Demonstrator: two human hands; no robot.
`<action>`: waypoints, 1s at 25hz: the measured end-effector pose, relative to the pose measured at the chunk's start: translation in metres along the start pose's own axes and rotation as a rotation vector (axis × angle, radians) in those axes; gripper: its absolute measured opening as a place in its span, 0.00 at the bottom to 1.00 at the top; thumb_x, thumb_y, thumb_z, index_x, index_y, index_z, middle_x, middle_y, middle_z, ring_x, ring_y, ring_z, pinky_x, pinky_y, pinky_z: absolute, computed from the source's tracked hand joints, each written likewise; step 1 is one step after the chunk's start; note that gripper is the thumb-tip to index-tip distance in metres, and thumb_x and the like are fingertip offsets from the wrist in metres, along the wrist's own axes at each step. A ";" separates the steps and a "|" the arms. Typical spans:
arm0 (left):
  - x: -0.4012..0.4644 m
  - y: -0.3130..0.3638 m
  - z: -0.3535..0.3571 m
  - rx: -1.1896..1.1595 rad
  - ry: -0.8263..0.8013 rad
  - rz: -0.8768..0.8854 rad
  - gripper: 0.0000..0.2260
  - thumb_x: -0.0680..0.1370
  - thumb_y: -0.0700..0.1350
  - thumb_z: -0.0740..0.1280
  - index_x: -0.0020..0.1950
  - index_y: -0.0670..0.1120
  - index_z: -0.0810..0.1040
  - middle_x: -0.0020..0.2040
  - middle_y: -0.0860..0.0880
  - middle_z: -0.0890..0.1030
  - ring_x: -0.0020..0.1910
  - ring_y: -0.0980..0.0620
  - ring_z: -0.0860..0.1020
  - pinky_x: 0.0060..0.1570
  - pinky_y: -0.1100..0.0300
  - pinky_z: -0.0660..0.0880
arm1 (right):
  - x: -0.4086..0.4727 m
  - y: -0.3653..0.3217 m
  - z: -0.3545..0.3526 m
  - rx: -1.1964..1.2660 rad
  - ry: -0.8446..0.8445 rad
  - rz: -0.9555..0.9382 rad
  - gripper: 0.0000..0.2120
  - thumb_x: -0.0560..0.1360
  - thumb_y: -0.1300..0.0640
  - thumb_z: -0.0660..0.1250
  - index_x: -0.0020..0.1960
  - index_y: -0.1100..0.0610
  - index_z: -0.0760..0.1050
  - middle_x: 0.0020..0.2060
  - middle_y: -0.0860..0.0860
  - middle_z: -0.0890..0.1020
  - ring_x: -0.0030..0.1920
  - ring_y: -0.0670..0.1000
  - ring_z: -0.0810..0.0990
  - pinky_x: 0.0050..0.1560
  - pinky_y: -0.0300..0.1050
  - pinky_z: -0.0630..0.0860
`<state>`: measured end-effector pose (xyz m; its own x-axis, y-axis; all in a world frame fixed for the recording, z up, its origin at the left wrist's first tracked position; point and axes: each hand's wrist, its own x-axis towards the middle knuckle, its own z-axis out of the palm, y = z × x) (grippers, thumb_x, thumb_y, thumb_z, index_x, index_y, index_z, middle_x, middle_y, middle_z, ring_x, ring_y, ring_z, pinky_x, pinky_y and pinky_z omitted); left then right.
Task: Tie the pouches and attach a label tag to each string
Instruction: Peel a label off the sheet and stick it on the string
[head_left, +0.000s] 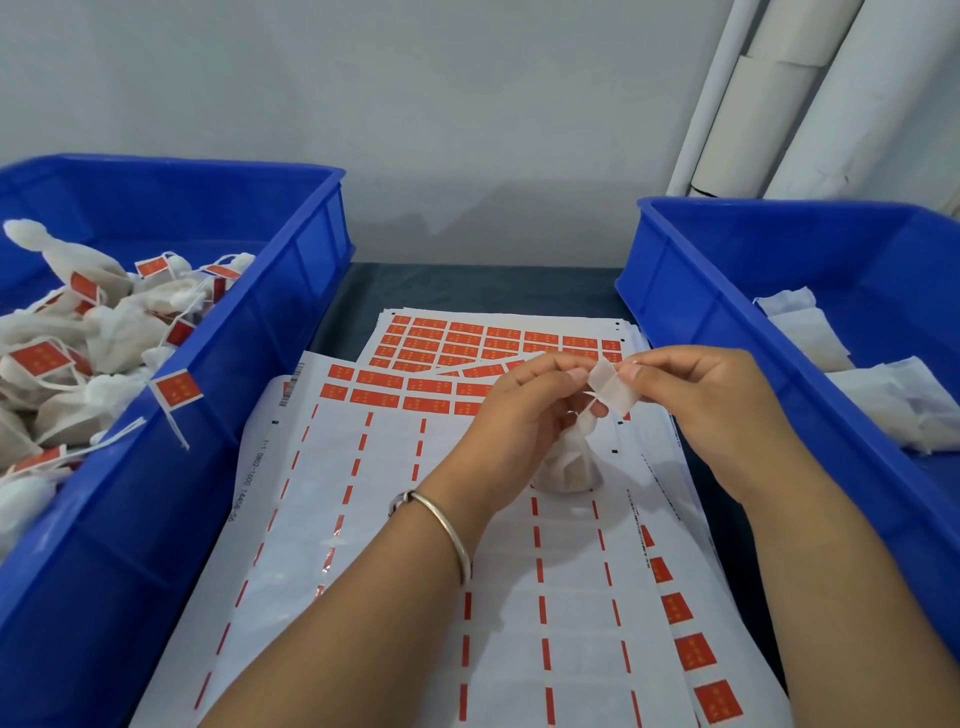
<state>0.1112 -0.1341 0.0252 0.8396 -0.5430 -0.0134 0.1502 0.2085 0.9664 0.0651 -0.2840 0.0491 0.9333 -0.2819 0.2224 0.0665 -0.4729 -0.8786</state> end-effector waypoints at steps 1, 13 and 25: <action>-0.001 0.001 0.000 0.009 -0.015 0.004 0.12 0.80 0.42 0.57 0.45 0.48 0.81 0.41 0.50 0.81 0.43 0.53 0.77 0.53 0.56 0.72 | 0.000 0.000 0.000 -0.006 0.001 -0.006 0.12 0.75 0.56 0.68 0.36 0.42 0.79 0.36 0.33 0.82 0.44 0.34 0.79 0.36 0.27 0.74; 0.005 0.000 0.002 0.044 0.070 -0.063 0.08 0.74 0.42 0.69 0.37 0.51 0.84 0.37 0.50 0.81 0.40 0.49 0.75 0.47 0.54 0.74 | -0.001 0.001 0.001 0.114 -0.020 0.004 0.12 0.75 0.56 0.67 0.35 0.44 0.80 0.36 0.38 0.83 0.43 0.40 0.81 0.35 0.27 0.75; 0.006 -0.001 0.002 -0.005 0.073 -0.001 0.06 0.72 0.37 0.70 0.40 0.48 0.81 0.37 0.50 0.83 0.39 0.54 0.81 0.50 0.57 0.75 | -0.002 -0.001 0.002 0.177 -0.053 0.009 0.07 0.74 0.59 0.69 0.44 0.48 0.82 0.41 0.45 0.85 0.45 0.46 0.83 0.45 0.37 0.80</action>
<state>0.1154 -0.1393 0.0243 0.8751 -0.4828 -0.0329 0.1535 0.2125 0.9650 0.0639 -0.2814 0.0487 0.9512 -0.2389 0.1953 0.1144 -0.3148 -0.9422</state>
